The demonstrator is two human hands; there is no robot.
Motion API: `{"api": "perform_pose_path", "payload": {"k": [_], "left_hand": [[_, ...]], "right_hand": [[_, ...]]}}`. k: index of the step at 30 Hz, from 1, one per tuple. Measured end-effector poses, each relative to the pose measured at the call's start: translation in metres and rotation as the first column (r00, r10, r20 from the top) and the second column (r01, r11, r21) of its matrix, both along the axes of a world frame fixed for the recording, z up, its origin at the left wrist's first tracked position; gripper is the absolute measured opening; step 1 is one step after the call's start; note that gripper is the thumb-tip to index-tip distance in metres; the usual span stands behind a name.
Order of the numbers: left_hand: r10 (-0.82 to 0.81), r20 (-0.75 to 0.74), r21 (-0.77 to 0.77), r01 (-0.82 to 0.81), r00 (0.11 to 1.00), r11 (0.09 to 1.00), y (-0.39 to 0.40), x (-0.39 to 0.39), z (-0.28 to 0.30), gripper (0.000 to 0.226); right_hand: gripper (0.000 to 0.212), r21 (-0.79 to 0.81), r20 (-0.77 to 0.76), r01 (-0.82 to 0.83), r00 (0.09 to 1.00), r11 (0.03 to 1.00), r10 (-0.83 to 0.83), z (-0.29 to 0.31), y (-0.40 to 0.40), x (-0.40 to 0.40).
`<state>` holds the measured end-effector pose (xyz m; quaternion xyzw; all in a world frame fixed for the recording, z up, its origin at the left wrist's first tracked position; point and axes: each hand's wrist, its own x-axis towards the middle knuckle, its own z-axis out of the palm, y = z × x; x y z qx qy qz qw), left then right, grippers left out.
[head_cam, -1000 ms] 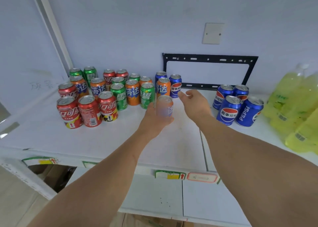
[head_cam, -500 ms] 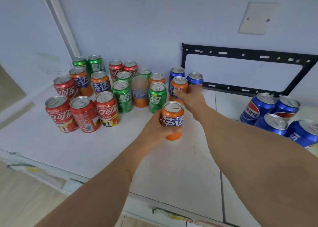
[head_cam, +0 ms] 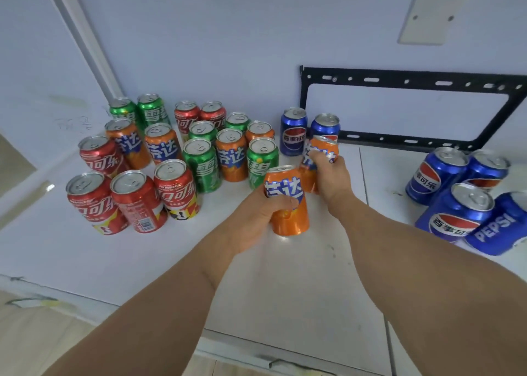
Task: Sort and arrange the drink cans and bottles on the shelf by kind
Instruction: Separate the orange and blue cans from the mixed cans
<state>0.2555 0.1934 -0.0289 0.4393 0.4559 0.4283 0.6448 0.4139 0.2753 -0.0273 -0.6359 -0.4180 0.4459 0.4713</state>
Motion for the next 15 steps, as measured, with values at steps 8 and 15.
{"api": "perform_pose_path", "payload": {"k": [8, 15], "left_hand": [[-0.032, 0.003, -0.009, 0.032, 0.999, 0.999, 0.016, 0.041, 0.015, 0.043], [0.051, -0.14, -0.024, -0.055, 0.989, 0.998, 0.036, 0.05, 0.011, 0.073]], "right_hand": [[0.067, 0.026, 0.048, 0.122, 0.991, 0.992, -0.124, 0.015, -0.031, 0.051], [0.066, 0.012, 0.091, 0.11, 0.99, 0.994, -0.111, 0.015, -0.029, 0.069]]}}
